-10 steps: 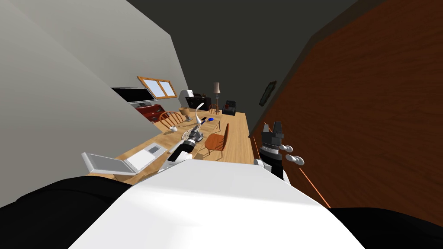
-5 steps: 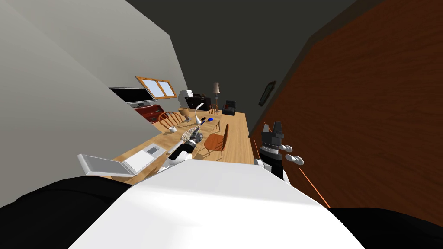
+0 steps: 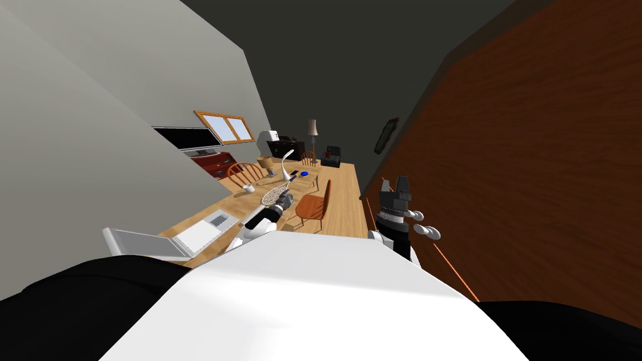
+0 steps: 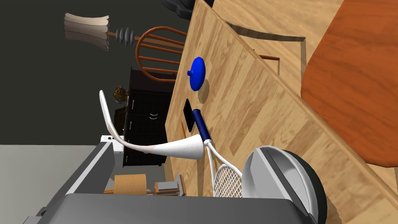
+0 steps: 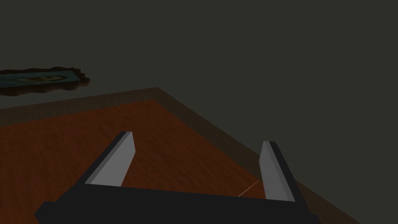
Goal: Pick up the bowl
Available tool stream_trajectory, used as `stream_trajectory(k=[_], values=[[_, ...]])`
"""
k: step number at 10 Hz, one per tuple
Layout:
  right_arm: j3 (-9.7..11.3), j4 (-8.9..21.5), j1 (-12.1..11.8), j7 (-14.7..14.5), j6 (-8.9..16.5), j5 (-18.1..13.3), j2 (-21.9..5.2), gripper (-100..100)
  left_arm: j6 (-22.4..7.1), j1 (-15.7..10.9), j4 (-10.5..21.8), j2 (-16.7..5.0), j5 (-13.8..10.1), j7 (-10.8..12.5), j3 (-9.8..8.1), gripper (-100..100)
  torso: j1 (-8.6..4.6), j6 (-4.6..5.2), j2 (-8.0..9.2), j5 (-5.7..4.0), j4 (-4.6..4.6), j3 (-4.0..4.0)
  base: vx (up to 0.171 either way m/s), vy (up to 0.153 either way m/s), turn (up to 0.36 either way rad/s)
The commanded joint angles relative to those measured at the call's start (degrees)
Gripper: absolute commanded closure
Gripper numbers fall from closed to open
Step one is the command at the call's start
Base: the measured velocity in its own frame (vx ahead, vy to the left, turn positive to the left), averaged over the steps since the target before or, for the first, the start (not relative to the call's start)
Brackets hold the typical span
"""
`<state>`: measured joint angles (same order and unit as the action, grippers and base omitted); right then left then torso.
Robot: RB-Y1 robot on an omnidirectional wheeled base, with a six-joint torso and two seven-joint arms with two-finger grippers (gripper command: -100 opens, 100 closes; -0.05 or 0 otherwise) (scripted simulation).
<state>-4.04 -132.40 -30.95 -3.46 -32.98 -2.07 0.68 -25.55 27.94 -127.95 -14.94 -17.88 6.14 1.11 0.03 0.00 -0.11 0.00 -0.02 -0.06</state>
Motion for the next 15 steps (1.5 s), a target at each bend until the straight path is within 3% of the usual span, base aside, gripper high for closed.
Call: stream_trajectory(k=[1, 5, 6, 10, 15], values=[[0.0, 0.0, 0.0, 0.0, 0.0, 0.0, 0.0, 0, -2.86, -0.08, 1.83, -0.94, -1.52, 0.55, -0.51, -100, 0.0, 0.0, 0.0, 0.0, 0.0, 0.0, 0.051, 0.012, -0.046], [0.0, 0.0, 0.0, 0.0, 0.0, 0.0, 0.0, 0, -9.12, -0.31, 3.97, -2.34, -3.49, 1.54, -1.63, -100, 0.04, -0.01, -0.02, 0.01, -0.01, -0.01, 0.037, 0.013, -0.02], [0.0, 0.0, 0.0, 0.0, 0.0, 0.0, 0.0, 0, -9.4, -0.31, 3.97, -2.34, -3.49, 1.54, -1.63, -100, 0.03, 0.0, -0.04, 0.01, -0.01, -0.03, 0.039, 0.012, -0.02], [0.0, 0.0, -0.01, 0.0, 0.0, 0.0, 0.0, 0, -16.9, -0.56, 7.57, -4.6, -6.3, 3.22, -3.57, -100, 0.04, -0.01, -0.11, 0.01, -0.03, -0.07, 0.056, 0.016, -0.036], [0.0, 0.0, 0.0, 0.0, 0.0, 0.0, 0.0, 0, -23.81, -0.73, 11.2, -6.89, -8.87, 4.97, -5.61, -100, 0.03, -0.01, -0.04, 0.01, -0.01, -0.03, 0.051, 0.023, -0.031]])
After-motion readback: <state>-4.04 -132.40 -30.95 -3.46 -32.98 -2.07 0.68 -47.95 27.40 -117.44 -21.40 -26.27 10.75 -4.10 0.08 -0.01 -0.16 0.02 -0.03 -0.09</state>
